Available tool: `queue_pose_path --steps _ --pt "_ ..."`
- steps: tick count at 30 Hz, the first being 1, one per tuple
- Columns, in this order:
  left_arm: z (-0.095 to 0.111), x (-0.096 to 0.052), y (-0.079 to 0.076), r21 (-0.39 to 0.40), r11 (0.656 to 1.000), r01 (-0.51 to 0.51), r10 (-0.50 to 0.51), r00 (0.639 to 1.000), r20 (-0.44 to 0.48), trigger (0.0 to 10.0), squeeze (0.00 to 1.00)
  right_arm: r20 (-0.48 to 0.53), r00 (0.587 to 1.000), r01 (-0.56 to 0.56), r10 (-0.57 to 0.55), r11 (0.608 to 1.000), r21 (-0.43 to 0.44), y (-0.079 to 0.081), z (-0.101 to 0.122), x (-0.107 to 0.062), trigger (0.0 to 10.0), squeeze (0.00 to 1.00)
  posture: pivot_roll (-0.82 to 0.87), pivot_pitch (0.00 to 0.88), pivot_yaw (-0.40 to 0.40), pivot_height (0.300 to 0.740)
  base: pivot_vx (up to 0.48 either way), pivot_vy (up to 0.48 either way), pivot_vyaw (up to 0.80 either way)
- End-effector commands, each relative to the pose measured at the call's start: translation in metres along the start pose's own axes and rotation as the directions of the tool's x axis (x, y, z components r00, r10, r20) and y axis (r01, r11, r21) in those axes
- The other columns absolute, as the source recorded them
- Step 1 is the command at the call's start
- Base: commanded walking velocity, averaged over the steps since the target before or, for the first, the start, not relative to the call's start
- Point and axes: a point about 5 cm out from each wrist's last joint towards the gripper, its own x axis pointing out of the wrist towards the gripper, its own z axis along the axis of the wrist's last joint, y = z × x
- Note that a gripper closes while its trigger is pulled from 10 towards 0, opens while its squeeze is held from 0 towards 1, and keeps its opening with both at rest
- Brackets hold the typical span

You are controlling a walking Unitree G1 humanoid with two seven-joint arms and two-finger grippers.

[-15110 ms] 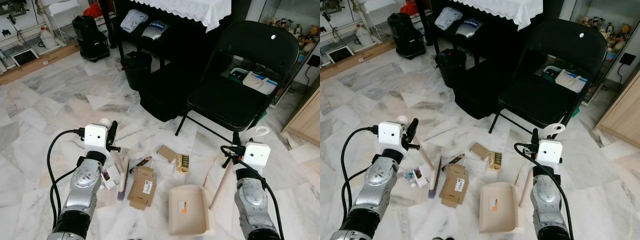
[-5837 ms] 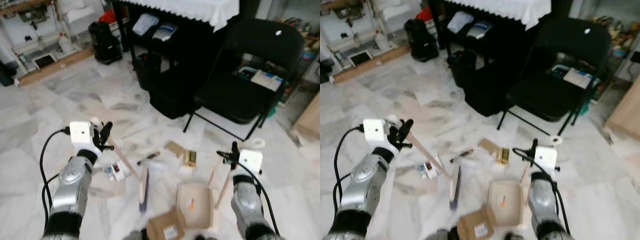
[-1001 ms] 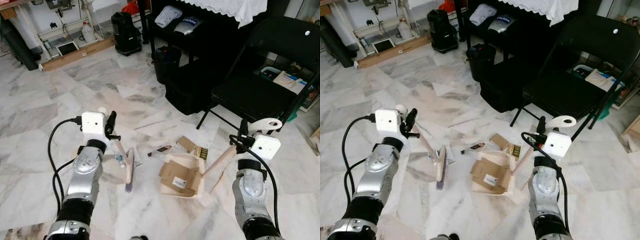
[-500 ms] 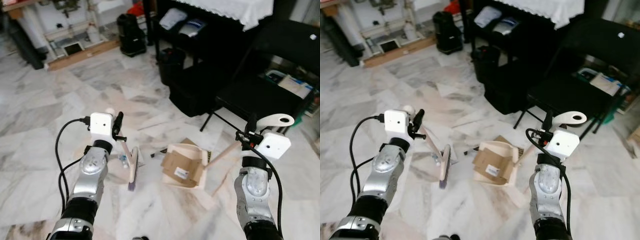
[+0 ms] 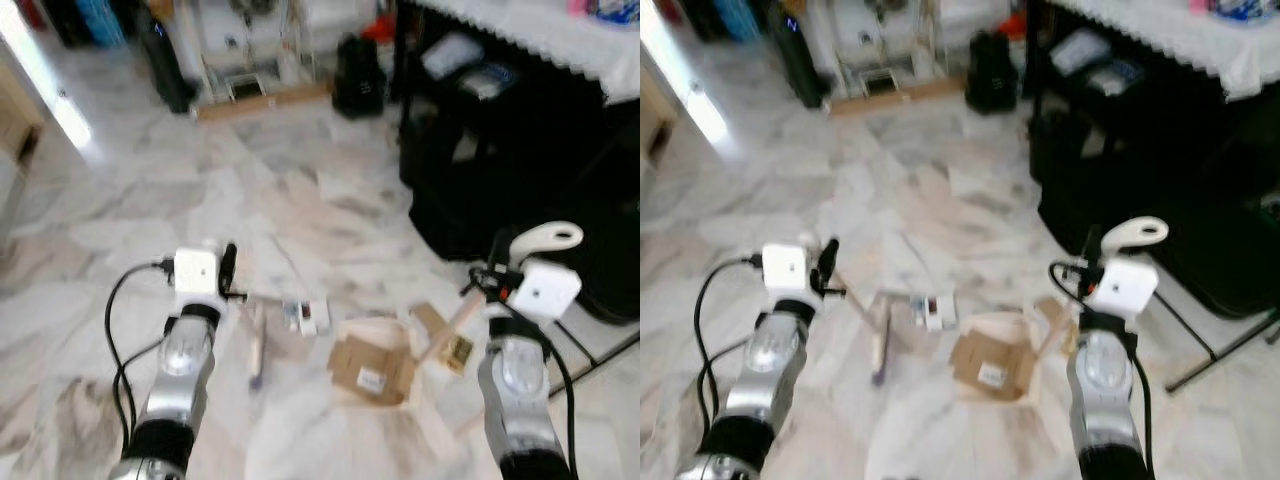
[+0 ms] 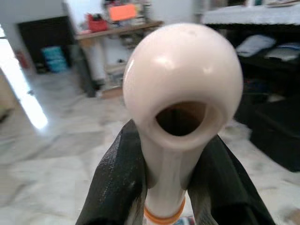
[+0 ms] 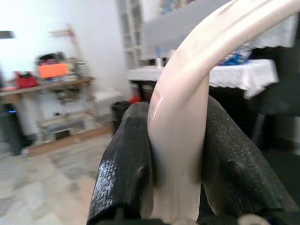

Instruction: Sweep floor

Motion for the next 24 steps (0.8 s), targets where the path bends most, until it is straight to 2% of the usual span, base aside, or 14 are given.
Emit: queue_pose_path --steps 1,6,9,13,19,24 --pt "0.013 0.003 -0.001 0.007 1.000 -0.017 0.017 0.997 0.078 10.0 0.00 0.068 0.998 -0.008 0.007 1.000 0.008 -0.002 0.017 0.010 10.0 0.00 0.01 0.000 -0.003 0.740 0.000 0.000 0.76" --pt "0.012 0.001 -0.006 -0.011 0.999 -0.033 0.034 0.996 0.080 10.0 0.00 0.079 0.996 -0.042 0.042 0.999 -0.013 -0.005 0.022 0.016 10.0 0.00 0.00 0.000 -0.019 0.740 0.000 0.000 0.76" --pt "0.007 -0.003 -0.014 0.004 1.000 -0.004 0.003 0.998 0.067 10.0 0.00 0.079 0.996 -0.049 0.050 0.999 -0.015 -0.006 0.023 0.017 10.0 0.00 0.02 0.000 -0.022 0.740 0.000 0.000 0.75" --pt "0.009 -0.005 -0.014 0.014 1.000 -0.003 0.002 0.997 0.074 10.0 0.00 0.064 0.996 -0.057 0.057 0.998 -0.004 -0.003 0.020 0.017 10.0 0.00 0.04 0.000 -0.020 0.740 0.000 0.000 0.76" --pt "0.010 -0.009 0.000 0.050 0.999 -0.022 0.018 0.997 0.080 10.0 0.00 0.057 0.997 -0.061 0.058 0.997 0.038 0.009 0.018 0.018 10.0 0.00 0.06 0.000 -0.023 0.740 0.000 0.000 0.76" --pt "0.010 -0.009 0.016 0.072 0.994 -0.086 0.080 0.993 0.081 10.0 0.00 0.033 0.996 -0.088 0.086 0.995 0.049 0.017 0.014 0.018 10.0 0.00 0.08 0.000 -0.037 0.740 0.000 0.000 0.75"
